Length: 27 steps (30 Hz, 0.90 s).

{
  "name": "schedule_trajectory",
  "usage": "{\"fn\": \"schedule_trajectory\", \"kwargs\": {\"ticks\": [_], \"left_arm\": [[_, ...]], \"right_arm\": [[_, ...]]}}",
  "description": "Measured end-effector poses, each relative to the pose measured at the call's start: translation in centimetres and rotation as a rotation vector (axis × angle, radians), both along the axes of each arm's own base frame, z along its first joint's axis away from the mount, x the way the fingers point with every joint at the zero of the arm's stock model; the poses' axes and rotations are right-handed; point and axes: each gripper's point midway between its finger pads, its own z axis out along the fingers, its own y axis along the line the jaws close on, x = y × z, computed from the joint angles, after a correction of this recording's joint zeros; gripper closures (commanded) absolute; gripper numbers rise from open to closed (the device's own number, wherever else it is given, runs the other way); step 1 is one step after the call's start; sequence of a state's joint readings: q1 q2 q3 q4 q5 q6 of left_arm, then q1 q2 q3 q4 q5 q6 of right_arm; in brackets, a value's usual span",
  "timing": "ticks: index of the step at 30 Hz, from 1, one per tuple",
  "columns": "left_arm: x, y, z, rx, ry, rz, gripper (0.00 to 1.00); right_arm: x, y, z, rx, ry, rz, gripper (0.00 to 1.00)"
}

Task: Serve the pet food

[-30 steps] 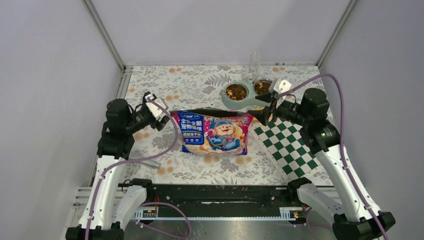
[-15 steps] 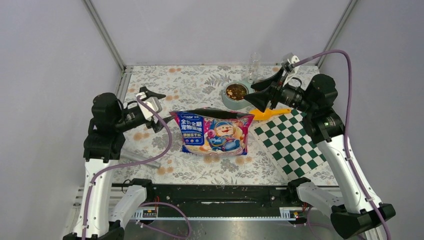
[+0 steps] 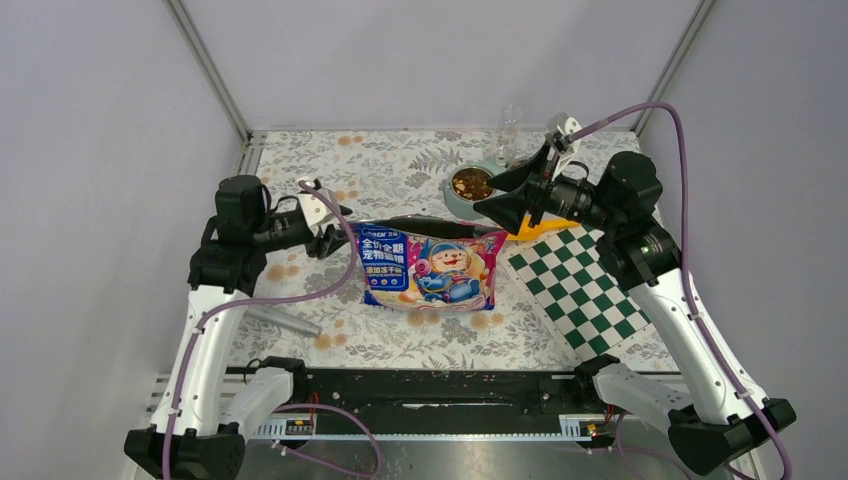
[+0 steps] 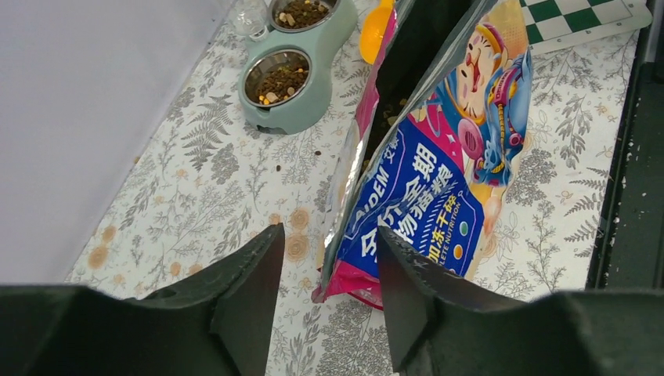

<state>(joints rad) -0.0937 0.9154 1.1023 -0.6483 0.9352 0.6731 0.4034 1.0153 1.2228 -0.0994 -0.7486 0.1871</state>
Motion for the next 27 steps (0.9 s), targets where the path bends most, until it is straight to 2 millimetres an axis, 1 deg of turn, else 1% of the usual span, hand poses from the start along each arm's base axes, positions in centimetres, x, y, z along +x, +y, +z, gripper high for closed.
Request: {"fn": "schedule_trajectory", "kwargs": {"ticks": [1, 7, 11, 12, 13, 14, 15, 23, 25, 27], "left_arm": [[0.1, -0.1, -0.1, 0.000, 0.006, -0.003, 0.62], [0.3, -0.6, -0.7, 0.012, 0.022, -0.020, 0.63], [0.3, -1.1, -1.6, 0.050, 0.023, -0.033, 0.76], [0.3, -1.2, -1.9, 0.061, 0.026, -0.036, 0.85], [0.3, -1.3, -2.2, 0.075, 0.030, -0.041, 0.92], [0.4, -1.4, -2.5, 0.084, 0.035, -0.042, 0.98], [0.6, -1.3, -2.6, 0.094, 0.031, -0.037, 1.00], [1.0, -1.1, -2.9, 0.137, 0.006, -0.025, 1.00], [1.0, -1.0, -2.8, 0.148, 0.002, -0.021, 0.87], [1.0, -1.0, -2.8, 0.160, 0.000, -0.015, 0.71]], "right_arm": [[0.0, 0.1, 0.0, -0.002, -0.001, 0.002, 0.28], [-0.2, 0.5, -0.5, -0.014, -0.006, 0.012, 0.27], [0.1, 0.3, -0.8, -0.027, -0.012, -0.005, 0.27], [0.1, 0.3, -0.9, -0.031, -0.012, -0.008, 0.27], [0.2, 0.3, -1.0, -0.034, -0.012, -0.009, 0.26], [0.2, 0.2, -1.0, -0.036, -0.013, -0.010, 0.27], [0.2, 0.2, -1.1, -0.037, -0.014, -0.010, 0.26], [0.4, 0.1, -1.7, -0.047, -0.012, -0.025, 0.26], [0.4, 0.1, -1.7, -0.047, -0.014, -0.026, 0.25], [0.3, 0.1, -1.7, -0.049, -0.017, -0.025, 0.25]]}}
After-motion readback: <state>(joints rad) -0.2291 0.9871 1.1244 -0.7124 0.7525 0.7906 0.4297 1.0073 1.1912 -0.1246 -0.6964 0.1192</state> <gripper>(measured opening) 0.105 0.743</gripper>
